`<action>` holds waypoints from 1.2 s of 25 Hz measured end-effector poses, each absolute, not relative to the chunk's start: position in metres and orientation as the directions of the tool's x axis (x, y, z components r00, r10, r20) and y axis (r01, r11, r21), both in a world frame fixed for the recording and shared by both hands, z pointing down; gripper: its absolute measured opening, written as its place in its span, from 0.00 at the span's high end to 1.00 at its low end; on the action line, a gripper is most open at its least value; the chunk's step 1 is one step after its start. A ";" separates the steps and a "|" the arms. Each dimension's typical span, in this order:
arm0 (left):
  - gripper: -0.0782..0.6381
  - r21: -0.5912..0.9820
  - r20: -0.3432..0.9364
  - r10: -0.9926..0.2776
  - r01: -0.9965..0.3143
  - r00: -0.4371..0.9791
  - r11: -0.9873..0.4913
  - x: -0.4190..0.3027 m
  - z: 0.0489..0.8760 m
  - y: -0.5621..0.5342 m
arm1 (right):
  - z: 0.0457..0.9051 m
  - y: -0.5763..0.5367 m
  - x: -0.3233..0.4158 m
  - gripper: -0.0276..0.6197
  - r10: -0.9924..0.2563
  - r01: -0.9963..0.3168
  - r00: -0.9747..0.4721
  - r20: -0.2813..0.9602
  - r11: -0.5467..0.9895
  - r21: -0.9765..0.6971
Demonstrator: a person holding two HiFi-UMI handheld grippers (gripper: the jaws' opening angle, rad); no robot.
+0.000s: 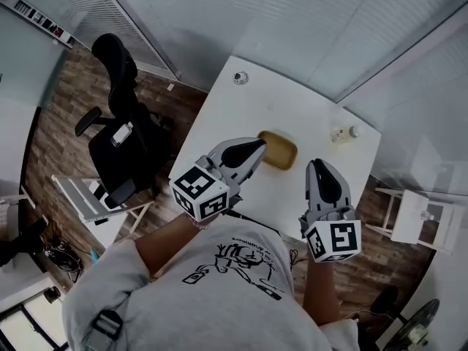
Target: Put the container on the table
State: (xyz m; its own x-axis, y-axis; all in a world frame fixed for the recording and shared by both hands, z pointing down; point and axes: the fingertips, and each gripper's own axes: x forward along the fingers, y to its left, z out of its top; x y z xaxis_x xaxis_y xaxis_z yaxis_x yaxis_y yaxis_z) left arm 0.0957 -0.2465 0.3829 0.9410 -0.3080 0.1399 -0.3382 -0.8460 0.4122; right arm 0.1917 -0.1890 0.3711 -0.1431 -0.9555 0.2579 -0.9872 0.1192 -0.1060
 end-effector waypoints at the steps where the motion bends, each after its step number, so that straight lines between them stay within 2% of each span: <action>1: 0.88 0.406 0.128 -0.303 -0.329 0.944 -0.853 0.095 0.374 -0.242 | 0.363 -0.186 0.190 0.91 -0.958 -0.987 -0.145 0.249 0.123 -0.101; 12: 0.88 0.358 0.053 -0.271 -0.272 0.961 -0.893 0.089 0.305 -0.205 | 0.293 -0.157 0.158 0.91 -0.968 -0.978 -0.201 0.153 0.189 -0.091; 30: 0.88 0.336 0.049 -0.271 -0.272 0.961 -0.902 0.085 0.289 -0.192 | 0.269 -0.148 0.145 0.92 -0.965 -0.974 -0.227 0.132 0.224 -0.040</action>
